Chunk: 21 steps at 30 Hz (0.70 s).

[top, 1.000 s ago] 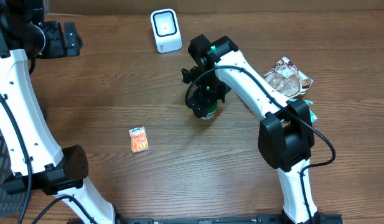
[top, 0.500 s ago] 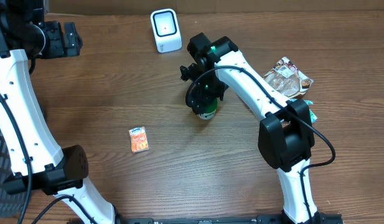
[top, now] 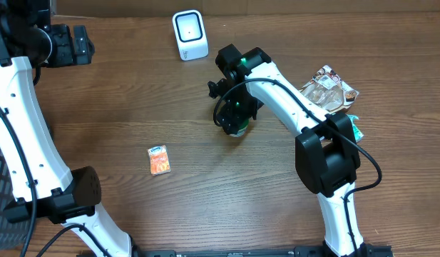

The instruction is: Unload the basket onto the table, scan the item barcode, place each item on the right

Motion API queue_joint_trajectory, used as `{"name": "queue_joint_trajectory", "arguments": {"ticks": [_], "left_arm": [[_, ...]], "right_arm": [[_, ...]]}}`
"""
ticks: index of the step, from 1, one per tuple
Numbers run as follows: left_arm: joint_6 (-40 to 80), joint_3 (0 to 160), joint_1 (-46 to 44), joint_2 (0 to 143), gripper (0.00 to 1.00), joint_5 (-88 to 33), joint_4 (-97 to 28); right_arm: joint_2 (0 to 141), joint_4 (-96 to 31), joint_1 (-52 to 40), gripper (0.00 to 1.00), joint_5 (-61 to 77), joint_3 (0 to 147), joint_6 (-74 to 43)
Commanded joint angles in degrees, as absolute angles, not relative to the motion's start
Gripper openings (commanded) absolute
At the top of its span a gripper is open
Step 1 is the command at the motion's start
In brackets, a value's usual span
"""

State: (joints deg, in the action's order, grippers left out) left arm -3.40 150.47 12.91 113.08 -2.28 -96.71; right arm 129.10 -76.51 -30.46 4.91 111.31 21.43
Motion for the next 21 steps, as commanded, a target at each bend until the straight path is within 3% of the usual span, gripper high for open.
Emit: {"name": "queue_joint_trajectory", "arguments": {"ticks": [1,9,16,21], "left_arm": [[-4.1,150.6,13.2,112.8,1.0,-1.9,-96.8],[-4.1,150.6,13.2,112.8,1.0,-1.9,-96.8],[-4.1,150.6,13.2,112.8,0.99,-1.9,-96.8],[-4.1,150.6,13.2,112.8,0.99,-1.9,-96.8]], "right_arm": [[129.0,-75.9,-30.5,0.78,3.4,111.2,17.3],[129.0,-78.4,-30.5,0.62,2.0,114.6,1.8],[129.0,-80.0,-30.3,0.6,2.1,119.0,-22.3],[129.0,-78.9,-30.5,0.6,2.3,118.9,-30.7]]}}
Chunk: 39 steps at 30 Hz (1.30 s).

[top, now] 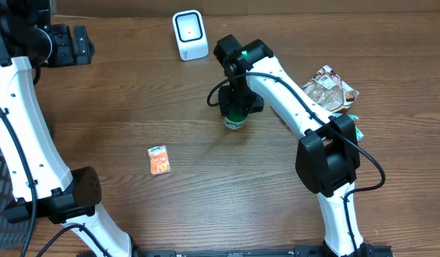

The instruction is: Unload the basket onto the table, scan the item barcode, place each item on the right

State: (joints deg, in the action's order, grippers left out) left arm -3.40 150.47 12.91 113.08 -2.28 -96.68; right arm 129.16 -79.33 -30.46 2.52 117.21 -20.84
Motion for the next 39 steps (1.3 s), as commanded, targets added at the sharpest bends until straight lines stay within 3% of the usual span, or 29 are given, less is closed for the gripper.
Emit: {"name": "queue_joint_trajectory", "arguments": {"ticks": [1,22,30,39], "left_arm": [[-4.1,150.6,13.2,112.8,0.99,-1.9,-96.8],[-4.1,150.6,13.2,112.8,0.99,-1.9,-96.8],[-4.1,150.6,13.2,112.8,1.0,-1.9,-96.8],[-4.1,150.6,13.2,112.8,0.99,-1.9,-96.8]], "right_arm": [[129.0,-78.7,-30.6,0.6,2.2,118.9,-31.6],[129.0,-74.0,-30.9,0.64,1.5,113.4,-34.1],[129.0,-74.2,-30.6,0.42,3.0,114.4,-30.7],[124.3,-75.7,-27.8,0.42,20.6,119.7,-14.5]]}}
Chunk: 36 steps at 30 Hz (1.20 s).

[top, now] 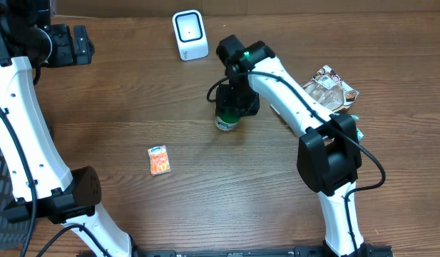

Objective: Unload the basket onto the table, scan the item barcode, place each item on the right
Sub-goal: 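Lift the jar and tip it sideways toward the scanner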

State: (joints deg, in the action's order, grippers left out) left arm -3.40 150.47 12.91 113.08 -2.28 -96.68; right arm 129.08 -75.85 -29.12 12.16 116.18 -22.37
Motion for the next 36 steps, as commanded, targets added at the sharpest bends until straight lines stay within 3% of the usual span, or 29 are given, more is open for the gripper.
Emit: {"name": "queue_joint_trajectory", "arguments": {"ticks": [1,20,36], "left_arm": [[-4.1,150.6,13.2,112.8,1.0,-1.9,-96.8],[-4.1,150.6,13.2,112.8,0.99,-1.9,-96.8],[-4.1,150.6,13.2,112.8,1.0,-1.9,-96.8]], "right_arm": [[123.4,-75.8,-27.4,0.42,23.0,120.1,-12.4],[105.4,-75.5,-7.9,0.42,70.3,121.7,7.6],[105.4,-75.9,-7.0,0.41,70.6,121.6,7.6]]}}
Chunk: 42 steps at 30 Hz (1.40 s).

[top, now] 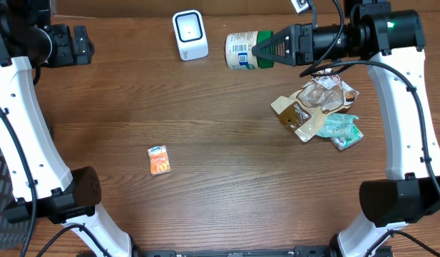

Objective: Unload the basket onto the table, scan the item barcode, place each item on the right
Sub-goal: 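Lift the jar and tip it sideways toward the scanner, then hold the jar's label in front of the white scanner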

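A small cylindrical can [240, 50] with a white label and a green cap end lies on its side, held just right of the white scanner [190, 34] at the table's far edge. A barcode shows on the part of its label turned toward the camera. My right gripper [262, 50] is shut on the can's green end, the arm reaching in from the right. My left gripper [80, 43] stays at the far left, away from both; its jaws are not readable.
A small orange packet [159, 160] lies on the table at the left of centre. A pile of snack wrappers and pouches [318, 108] sits at the right, under the right arm. A cardboard edge runs along the back.
My right gripper was down on the can at mid-table. Now it holds the can sideways just right of the scanner, and the arm has swung out to the right, uncovering the wrappers.
My right gripper stood over the can at mid-table, and the can shifted slightly left over the two following moments with the gripper on it. Now the can is off the table, held sideways beside the scanner. The left arm has not moved.
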Motion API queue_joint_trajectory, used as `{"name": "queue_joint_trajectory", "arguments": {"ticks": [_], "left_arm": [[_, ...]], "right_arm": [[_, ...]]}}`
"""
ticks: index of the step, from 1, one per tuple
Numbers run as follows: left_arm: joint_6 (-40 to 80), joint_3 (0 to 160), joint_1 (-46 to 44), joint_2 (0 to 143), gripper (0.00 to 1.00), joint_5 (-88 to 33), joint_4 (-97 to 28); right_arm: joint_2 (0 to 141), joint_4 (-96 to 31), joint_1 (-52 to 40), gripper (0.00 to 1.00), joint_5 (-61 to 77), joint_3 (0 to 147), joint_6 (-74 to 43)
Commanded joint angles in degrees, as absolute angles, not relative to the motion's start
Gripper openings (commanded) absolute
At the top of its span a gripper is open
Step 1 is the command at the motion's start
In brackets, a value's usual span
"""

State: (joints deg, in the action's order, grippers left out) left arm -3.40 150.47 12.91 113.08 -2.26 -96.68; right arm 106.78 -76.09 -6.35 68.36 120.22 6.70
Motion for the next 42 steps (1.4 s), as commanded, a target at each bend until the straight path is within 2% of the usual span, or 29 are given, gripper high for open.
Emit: {"name": "queue_joint_trajectory", "arguments": {"ticks": [1,7,13,16,22,28,29,32,42], "left_arm": [[-4.1,150.6,13.2,112.8,1.0,-1.9,-96.8],[-4.1,150.6,13.2,112.8,1.0,-1.9,-96.8],[-4.1,150.6,13.2,112.8,0.99,-1.9,-96.8],[-4.1,150.6,13.2,112.8,0.99,-1.9,-96.8],[-4.1,150.6,13.2,112.8,1.0,-1.9,-96.8],[-4.1,150.6,13.2,112.8,1.0,-1.9,-96.8],[-4.1,150.6,13.2,112.8,1.0,-1.9,-96.8],[-4.1,150.6,13.2,112.8,1.0,-1.9,-96.8],[-4.1,150.6,13.2,112.8,1.0,-1.9,-96.8]], "right_arm": [[105.4,-75.9,-7.1,0.41,70.6,121.6,7.6],[105.4,-76.0,-7.2,0.41,70.3,121.6,7.6],[105.5,-77.0,-10.0,0.41,59.4,121.5,5.1],[105.6,-76.7,-13.4,0.41,48.9,121.5,2.6],[105.7,-71.7,-22.6,0.41,19.5,121.4,-2.9],[107.7,-58.6,-30.9,0.4,-8.0,118.2,-2.8],[108.8,-54.4,-32.1,0.37,-12.6,117.4,-1.5],[111.7,-47.9,-33.3,0.36,-16.5,117.0,4.5],[120.6,-31.4,-33.4,0.36,-19.0,116.9,21.4]]}}
